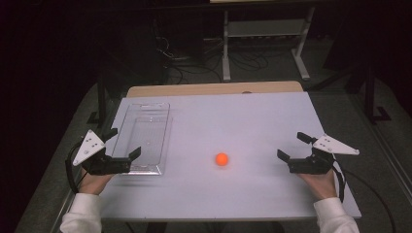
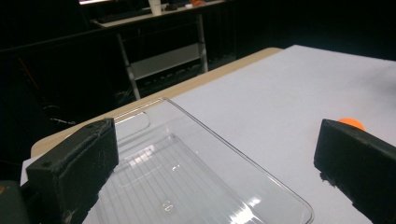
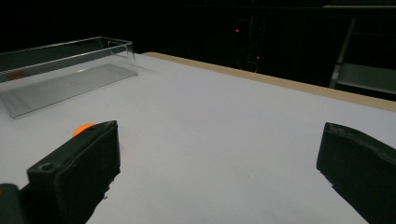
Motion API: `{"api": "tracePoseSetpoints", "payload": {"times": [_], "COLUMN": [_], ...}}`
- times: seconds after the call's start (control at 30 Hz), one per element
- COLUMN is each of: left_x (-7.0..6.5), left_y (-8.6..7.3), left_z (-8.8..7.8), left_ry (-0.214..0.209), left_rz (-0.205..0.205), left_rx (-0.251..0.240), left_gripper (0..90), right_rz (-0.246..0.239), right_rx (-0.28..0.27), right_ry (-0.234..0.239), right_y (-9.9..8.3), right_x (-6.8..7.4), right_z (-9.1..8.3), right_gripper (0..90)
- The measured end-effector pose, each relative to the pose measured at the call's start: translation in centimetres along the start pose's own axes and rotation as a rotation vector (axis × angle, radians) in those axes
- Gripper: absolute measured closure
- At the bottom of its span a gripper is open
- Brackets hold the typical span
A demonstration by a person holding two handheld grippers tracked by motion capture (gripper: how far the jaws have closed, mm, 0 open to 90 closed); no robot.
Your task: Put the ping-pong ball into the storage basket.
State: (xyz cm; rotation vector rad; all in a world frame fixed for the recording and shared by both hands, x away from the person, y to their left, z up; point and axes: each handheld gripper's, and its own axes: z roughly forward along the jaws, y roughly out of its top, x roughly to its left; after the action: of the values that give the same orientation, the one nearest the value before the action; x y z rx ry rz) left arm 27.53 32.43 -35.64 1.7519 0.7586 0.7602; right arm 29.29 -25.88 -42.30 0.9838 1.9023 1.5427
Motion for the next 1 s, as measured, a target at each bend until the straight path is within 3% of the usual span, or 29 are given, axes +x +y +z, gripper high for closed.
{"api": "tracePoseSetpoints", "payload": {"times": [0.5, 1.0], "left_x": [-0.8, -1.0], "left_y": [2.4, 3.8], "left_z": [1.7, 3.2], "left_ry": [-0.071, -0.118], "left_rz": [0.081, 0.113], "left_rx": [0.063, 0.113], "left_gripper": [0.0, 0.0], "right_rz": [-0.001, -0.002], "right_rx": [0.001, 0.009], "right_ry": [0.005, 0.009], "right_y": [0.0, 0.0], "right_x": [0.0, 0.1], "right_z": [0.0, 0.1], "right_gripper": [0.0, 0.0]}}
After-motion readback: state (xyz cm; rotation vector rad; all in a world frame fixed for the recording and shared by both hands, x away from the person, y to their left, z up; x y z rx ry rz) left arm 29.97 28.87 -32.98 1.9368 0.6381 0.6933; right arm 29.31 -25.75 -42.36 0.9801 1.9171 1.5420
